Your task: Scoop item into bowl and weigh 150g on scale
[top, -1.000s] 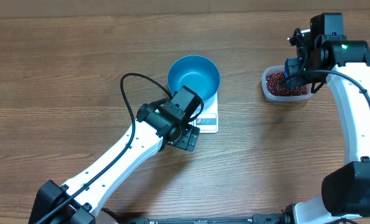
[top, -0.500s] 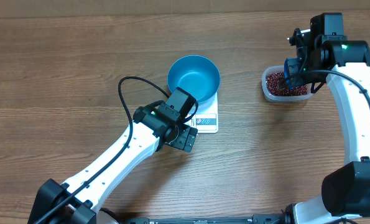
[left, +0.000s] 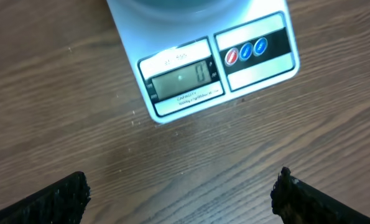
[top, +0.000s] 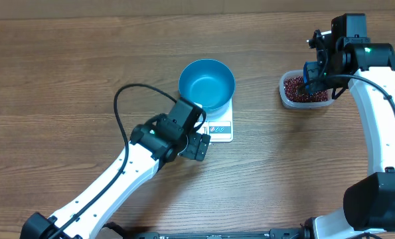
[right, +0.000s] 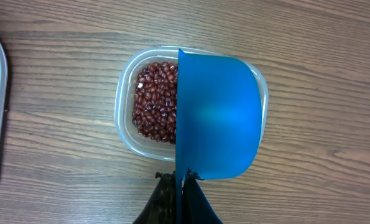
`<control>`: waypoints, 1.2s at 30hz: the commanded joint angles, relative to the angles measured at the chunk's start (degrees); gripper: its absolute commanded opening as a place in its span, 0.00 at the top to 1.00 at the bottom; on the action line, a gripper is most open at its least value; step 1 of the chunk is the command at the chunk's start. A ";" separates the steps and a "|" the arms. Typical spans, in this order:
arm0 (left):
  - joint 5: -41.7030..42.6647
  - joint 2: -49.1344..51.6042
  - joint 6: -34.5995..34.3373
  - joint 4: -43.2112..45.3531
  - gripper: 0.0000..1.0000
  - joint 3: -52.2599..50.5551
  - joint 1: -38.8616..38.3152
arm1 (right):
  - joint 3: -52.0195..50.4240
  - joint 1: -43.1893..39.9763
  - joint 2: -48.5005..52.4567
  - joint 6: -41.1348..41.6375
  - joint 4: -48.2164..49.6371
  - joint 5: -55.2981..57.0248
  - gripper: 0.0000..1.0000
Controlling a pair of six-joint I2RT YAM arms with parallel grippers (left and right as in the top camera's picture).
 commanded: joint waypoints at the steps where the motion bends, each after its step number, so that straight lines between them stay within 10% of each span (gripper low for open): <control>1: 0.31 -0.11 -1.60 2.58 0.02 -2.23 0.22 | 1.33 0.04 -0.20 0.44 0.33 -0.92 0.96; 36: -2.38 -1.38 -7.17 5.79 0.01 -3.72 0.20 | 1.33 0.04 -0.20 0.44 0.81 -1.42 0.96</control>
